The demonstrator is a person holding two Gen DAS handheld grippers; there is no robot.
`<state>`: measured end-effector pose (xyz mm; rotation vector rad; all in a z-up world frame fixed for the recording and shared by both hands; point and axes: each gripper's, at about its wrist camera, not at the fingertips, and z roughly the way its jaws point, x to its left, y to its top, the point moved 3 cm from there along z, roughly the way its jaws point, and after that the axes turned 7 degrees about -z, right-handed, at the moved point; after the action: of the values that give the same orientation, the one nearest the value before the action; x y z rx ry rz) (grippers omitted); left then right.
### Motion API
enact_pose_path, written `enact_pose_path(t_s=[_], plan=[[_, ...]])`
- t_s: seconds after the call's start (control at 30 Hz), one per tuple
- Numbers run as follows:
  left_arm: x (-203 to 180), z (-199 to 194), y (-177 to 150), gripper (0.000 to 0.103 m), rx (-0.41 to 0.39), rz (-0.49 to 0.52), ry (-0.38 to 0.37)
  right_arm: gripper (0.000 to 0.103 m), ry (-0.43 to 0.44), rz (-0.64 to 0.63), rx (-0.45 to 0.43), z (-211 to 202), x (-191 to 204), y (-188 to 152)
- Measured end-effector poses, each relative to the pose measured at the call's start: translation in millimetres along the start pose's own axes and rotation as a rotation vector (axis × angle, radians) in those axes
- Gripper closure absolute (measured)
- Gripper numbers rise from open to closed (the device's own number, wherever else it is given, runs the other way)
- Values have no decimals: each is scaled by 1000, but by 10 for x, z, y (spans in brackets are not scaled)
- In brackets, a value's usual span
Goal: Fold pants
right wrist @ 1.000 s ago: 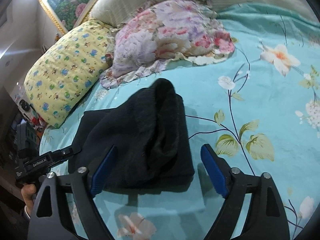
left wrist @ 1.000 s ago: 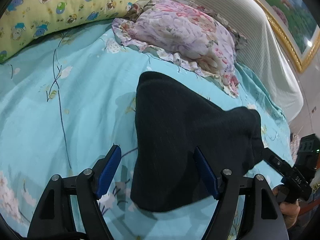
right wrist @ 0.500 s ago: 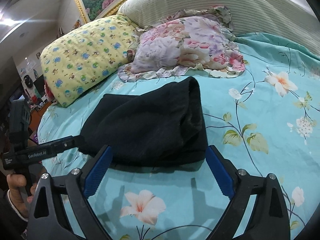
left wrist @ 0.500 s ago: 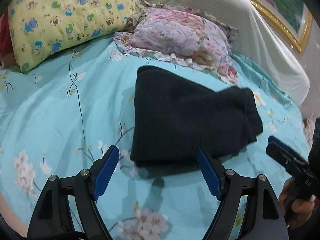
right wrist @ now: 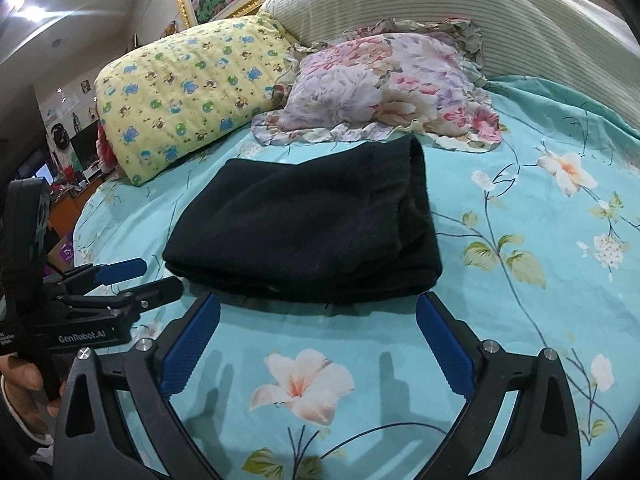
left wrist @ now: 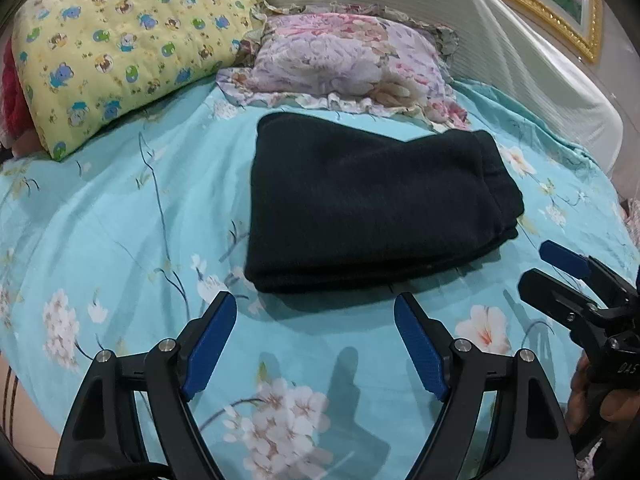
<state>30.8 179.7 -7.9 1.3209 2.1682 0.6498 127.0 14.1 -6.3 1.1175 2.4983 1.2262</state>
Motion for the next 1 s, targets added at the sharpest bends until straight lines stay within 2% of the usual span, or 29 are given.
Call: enact_pose_path(t_s=[0.23,0.57,0.77,1.0], plan=[[3,64,-94,20,17,0,17,3,-7,-31,6,23,63,-39],[37,133,-81,19,3,-6,63,3,-15,-32,6,100,56,-71],[-21,142,-89,18,-24,23,75,3,-16,-42,-8,146,79,-93],[-21,202,-94,18,-11,22,82,3,-8,-37,11,228,97,-116]])
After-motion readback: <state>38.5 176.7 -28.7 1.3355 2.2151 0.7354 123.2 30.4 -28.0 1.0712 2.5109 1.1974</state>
